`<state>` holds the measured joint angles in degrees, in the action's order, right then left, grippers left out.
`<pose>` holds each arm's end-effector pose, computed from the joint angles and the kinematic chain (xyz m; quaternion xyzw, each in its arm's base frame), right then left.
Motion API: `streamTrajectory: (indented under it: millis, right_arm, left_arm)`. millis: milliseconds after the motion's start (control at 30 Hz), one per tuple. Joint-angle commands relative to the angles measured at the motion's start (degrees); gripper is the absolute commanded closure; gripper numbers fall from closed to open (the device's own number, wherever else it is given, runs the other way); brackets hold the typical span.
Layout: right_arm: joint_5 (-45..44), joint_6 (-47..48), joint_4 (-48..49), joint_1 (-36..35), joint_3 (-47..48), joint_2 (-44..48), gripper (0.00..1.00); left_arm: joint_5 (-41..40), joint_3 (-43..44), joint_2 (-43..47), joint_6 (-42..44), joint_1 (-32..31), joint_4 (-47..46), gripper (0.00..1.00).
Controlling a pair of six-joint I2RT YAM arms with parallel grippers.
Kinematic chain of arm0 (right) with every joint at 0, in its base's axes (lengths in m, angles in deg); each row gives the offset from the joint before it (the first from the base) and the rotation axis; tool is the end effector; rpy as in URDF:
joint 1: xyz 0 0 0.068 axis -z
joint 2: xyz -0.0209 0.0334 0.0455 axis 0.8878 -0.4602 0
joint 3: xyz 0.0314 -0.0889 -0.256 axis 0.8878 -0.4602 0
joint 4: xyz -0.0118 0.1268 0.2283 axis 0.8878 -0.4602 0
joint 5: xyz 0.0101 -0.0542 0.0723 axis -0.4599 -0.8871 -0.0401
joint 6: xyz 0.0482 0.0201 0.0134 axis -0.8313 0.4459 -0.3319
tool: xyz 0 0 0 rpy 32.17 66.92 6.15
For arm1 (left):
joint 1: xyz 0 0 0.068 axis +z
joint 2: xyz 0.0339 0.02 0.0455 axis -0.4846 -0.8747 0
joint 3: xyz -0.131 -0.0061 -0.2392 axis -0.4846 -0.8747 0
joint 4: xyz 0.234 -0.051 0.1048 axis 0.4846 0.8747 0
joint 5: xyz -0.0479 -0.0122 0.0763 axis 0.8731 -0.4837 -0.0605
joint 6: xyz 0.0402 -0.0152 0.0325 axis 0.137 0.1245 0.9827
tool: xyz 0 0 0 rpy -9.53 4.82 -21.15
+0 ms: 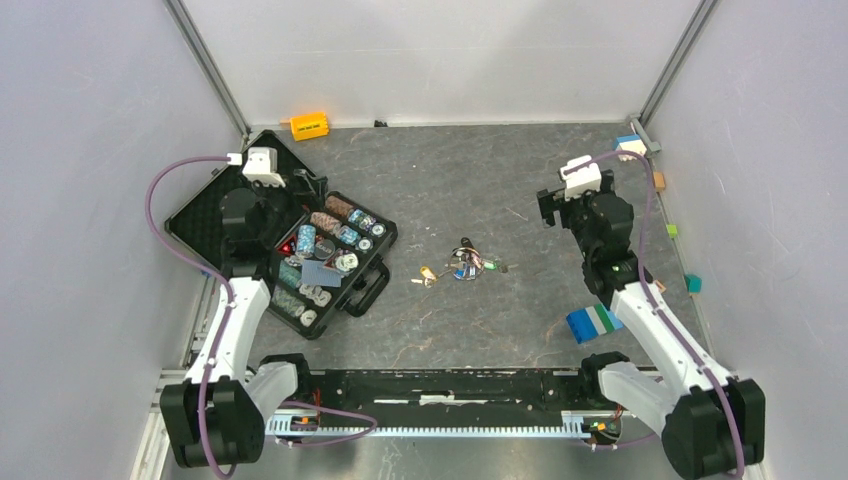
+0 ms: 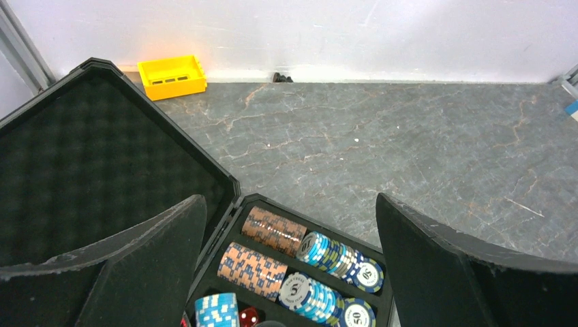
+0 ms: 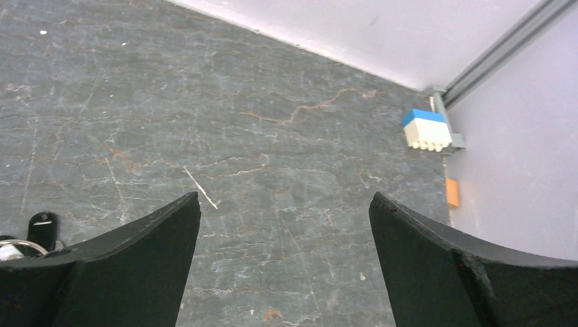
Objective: Put the keys on the keyring
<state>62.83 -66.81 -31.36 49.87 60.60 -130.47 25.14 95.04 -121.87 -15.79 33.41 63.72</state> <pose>0.2217 0.0452 0.2897 -0.1249 0.7492 -0.0522 0.6483 0.2358 0.0089 0.3170 0.0112 0.7305 -0.1160 0.6729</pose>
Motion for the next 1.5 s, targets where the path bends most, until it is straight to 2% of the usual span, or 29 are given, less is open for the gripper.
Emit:
streamTrajectory:
  millis: [0,133,300,700,1467]
  right_arm:
    - [-2.01,1.34,1.50,0.14,-5.70,5.82,0.02]
    - [-1.84,1.92,2.03,0.08,-11.57,11.43,0.02]
    - [-0.60,3.79,3.15,1.03,-14.28,15.35,0.02]
    - [-1.04,4.39,1.94,1.16,-13.58,14.80,0.02]
    - [0.65,3.72,0.35,1.13,-12.96,12.61,0.02]
  left_arm:
    - [-0.16,4.91,2.31,3.74,0.31,9.53,0.00]
    - [2.37,1.50,4.98,2.93,0.27,11.38,0.00]
    - [7.66,-7.00,8.38,1.76,0.32,3.54,0.00]
    - [5.74,-10.64,13.35,4.45,0.32,-0.60,0.00]
    - [5.32,-10.34,13.02,4.28,0.31,0.79,0.00]
